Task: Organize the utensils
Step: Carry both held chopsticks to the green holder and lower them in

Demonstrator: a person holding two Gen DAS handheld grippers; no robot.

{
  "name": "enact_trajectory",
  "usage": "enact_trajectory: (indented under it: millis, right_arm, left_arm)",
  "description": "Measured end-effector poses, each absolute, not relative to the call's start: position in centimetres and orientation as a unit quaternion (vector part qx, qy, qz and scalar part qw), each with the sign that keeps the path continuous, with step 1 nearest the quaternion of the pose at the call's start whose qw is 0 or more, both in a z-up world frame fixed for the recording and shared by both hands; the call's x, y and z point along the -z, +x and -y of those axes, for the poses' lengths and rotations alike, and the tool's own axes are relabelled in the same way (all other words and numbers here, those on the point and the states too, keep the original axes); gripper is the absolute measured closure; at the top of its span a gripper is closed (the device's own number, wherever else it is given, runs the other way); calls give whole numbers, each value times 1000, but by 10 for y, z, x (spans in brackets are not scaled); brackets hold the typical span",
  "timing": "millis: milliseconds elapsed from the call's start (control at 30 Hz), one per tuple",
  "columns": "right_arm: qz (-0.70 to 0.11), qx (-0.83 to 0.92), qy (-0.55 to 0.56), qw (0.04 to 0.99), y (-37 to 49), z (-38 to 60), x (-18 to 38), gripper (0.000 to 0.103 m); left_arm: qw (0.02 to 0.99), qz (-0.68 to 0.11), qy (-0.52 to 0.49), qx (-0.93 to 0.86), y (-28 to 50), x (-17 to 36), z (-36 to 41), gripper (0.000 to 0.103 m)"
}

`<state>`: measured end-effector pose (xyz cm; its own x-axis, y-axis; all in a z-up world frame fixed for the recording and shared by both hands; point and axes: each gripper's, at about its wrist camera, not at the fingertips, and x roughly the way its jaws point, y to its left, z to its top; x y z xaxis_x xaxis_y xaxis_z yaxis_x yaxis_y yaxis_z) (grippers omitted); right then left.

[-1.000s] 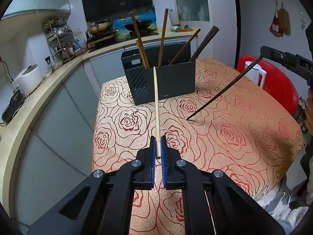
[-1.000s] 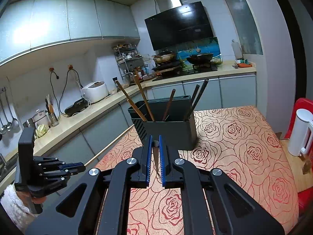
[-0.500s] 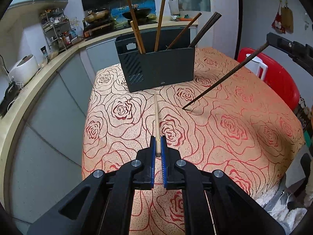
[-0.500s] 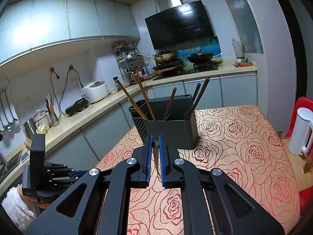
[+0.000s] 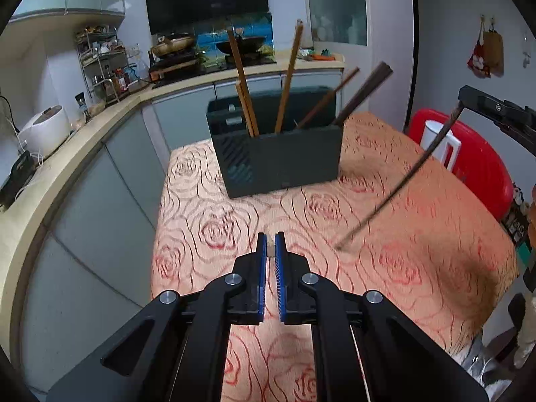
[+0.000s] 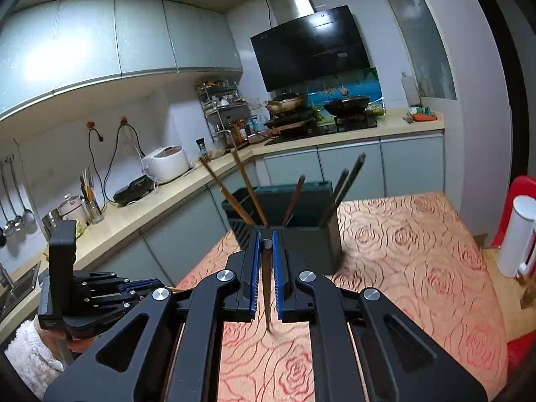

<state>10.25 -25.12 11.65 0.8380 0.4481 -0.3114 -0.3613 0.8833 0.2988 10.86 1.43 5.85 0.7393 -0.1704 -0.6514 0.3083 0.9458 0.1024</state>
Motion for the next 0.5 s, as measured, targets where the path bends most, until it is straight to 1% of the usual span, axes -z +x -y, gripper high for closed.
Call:
enact_trajectory:
  millis: [200,500]
  right_arm:
    - [-185,-215,105,953,132,254,-149,95]
    - [-140,-178,84,970,163,264,-200,95]
  left_arm:
    - [932,-318,94,144,135,-103,-11,98]
    - [944,-274,99,154,160,-159,8,98]
